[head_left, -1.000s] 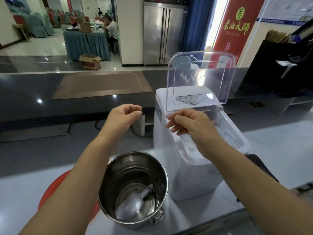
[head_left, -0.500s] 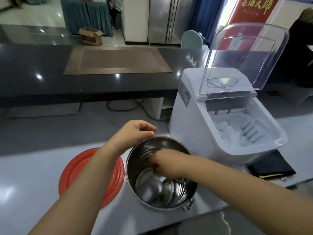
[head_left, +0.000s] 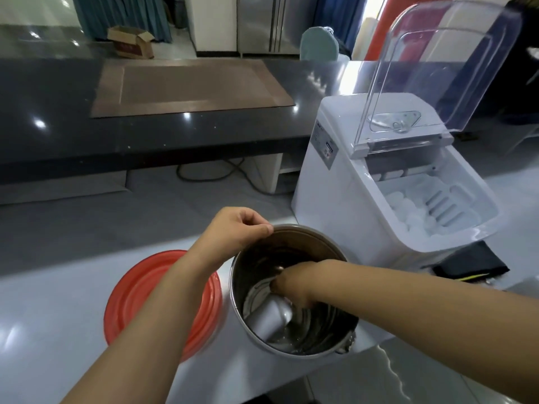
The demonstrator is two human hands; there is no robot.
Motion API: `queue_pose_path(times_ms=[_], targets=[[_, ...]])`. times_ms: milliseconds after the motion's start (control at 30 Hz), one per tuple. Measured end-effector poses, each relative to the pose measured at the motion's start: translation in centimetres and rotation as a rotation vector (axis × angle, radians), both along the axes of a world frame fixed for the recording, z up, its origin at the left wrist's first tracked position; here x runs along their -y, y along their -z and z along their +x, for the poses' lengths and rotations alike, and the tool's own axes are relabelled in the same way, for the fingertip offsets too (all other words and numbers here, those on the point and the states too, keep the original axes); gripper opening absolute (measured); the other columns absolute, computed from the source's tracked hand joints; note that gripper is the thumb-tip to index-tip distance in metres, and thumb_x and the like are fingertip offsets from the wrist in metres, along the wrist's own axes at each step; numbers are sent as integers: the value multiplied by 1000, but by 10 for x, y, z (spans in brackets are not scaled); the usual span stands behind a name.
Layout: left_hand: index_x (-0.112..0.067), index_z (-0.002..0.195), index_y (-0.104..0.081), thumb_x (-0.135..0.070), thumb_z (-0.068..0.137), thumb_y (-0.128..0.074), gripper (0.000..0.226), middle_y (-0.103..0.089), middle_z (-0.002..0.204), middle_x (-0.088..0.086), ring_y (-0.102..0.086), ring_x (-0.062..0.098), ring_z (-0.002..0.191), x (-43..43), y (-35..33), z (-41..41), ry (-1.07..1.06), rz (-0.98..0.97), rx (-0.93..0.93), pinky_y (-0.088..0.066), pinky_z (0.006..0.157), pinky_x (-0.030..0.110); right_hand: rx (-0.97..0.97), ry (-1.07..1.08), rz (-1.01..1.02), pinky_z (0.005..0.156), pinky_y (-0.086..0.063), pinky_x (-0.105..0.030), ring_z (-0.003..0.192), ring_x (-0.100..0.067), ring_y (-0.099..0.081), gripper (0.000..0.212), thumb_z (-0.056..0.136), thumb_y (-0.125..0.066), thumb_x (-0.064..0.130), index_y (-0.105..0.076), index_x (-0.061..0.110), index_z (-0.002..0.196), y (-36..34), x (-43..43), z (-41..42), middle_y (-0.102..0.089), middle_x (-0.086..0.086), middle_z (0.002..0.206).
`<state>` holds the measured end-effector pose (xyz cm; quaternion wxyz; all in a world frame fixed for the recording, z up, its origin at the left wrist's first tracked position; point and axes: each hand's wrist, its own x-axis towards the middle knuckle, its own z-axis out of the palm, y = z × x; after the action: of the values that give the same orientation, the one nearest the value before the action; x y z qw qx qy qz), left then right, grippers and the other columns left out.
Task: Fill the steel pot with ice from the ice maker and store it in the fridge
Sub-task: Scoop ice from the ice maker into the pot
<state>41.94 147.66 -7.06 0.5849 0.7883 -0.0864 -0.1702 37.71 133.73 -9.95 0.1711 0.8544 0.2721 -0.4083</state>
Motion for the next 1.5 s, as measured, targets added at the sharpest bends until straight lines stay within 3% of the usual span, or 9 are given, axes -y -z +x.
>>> queue_pose_path(times_ms=[367,567,667,867,1067,1133,1233,1400,1500], targets=[[-9,69,-72,-9,76,-73,7,-67,58,-3,-59,4,54,9,-1,-1,-68,13,56,-50,55,19,12,25,16,75,-52,-36,94,-32,-62,30,82,-65,9,-62,9,112,12,12,-5,-64,-11,105],[-9,67,-72,-11,75,-73,8,-71,69,12,-61,12,60,10,2,0,-73,22,66,-52,59,29,49,143,114,72,-44,-32,96,-31,-61,34,87,-61,14,-57,7,120,-5,10,-7,-64,-12,111],[-9,66,-71,-10,74,-72,9,-71,69,9,-61,10,61,11,1,0,-66,14,65,-52,60,26,99,160,124,67,-41,-32,88,-28,-57,49,85,-64,13,-45,9,130,-19,11,-8,-61,-11,114],[-14,62,-70,-8,74,-72,13,-67,59,-4,-59,2,53,20,-1,8,-20,27,63,-47,53,16,167,250,153,71,-37,-32,103,-31,-57,45,91,-57,14,-39,6,131,-50,22,-20,-57,-14,120],[-4,70,-71,-4,77,-70,7,-64,52,-6,-55,-1,46,35,-10,12,57,28,66,-45,47,12,232,316,121,77,-34,-29,110,-31,-53,60,87,-63,8,-31,11,138,-93,34,-32,-52,-13,126],[-3,72,-72,-4,77,-70,6,-64,52,-7,-55,-1,47,39,-12,14,70,31,72,-44,47,12,251,306,102,76,-33,-28,101,-29,-53,58,86,-64,7,-32,10,134,-104,36,-36,-53,-13,121],[-8,72,-73,-7,78,-70,7,-71,67,2,-62,7,59,43,-14,17,94,55,68,-48,53,16,336,335,207,70,-37,-32,87,-28,-51,36,88,-55,3,-39,10,119,-118,46,-44,-52,-11,99],[-10,76,-73,-12,80,-70,6,-73,74,5,-66,10,63,43,-18,21,143,74,20,-49,52,16,416,483,393,66,-40,-33,87,-26,-52,26,90,-45,1,-39,13,112,-140,62,-54,-58,-10,105],[-12,77,-73,-13,81,-70,5,-73,74,5,-66,15,68,42,-20,26,216,62,-7,-53,64,26,446,544,496,59,-37,-27,73,-18,-47,24,91,-45,3,-36,23,99,-149,72,-54,-56,-2,93]])
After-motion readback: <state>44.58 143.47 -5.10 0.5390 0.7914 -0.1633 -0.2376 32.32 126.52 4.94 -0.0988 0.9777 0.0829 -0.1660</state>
